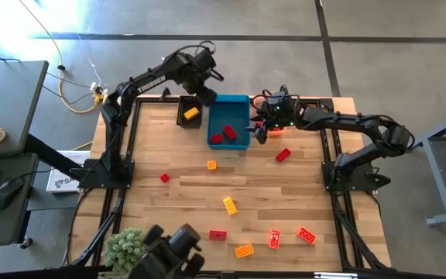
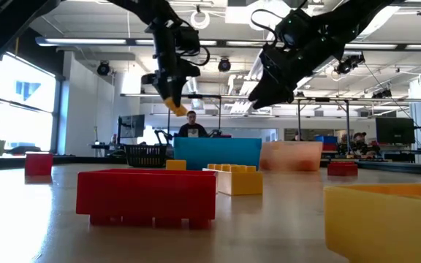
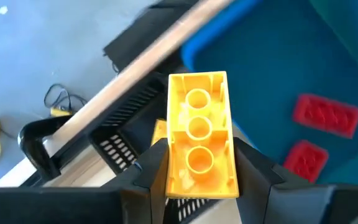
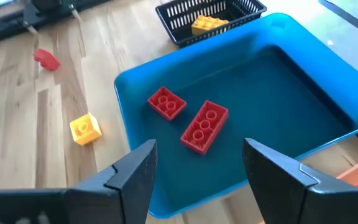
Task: Sort & place blocks by color
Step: Put the yellow game piece into the black bin
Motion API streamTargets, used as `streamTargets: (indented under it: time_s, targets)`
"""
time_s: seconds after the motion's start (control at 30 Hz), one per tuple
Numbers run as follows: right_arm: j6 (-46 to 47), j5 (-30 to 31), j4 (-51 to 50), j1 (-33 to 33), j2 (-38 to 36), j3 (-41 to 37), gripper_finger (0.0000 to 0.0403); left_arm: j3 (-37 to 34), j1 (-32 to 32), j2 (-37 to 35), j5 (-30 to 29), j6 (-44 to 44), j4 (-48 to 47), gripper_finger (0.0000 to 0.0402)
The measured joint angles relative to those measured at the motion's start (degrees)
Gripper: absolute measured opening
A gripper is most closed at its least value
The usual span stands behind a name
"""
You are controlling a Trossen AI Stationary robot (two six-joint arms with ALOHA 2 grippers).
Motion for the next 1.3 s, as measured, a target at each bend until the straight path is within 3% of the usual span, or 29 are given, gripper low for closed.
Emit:
streamTargets:
  time_s: [0.4,1.07,1.3]
  targets:
    - [-3.9,0.0,-3.6,-0.3,0.0,0.0,0.0225,0.0,2.0,3.5,-3.6,-9.5,0.3,0.0115]
    - [-3.5,-1.3,-6.4,-1.7,0.0,0.0,0.0225,-0.1,0.3,10.8,-9.6,-11.5,-9.6,0.0115]
    - [-3.3,-1.4,-6.4,-1.7,0.0,0.0,0.0225,-0.1,-0.3,12.5,-9.2,-10.6,-7.6,0.0123]
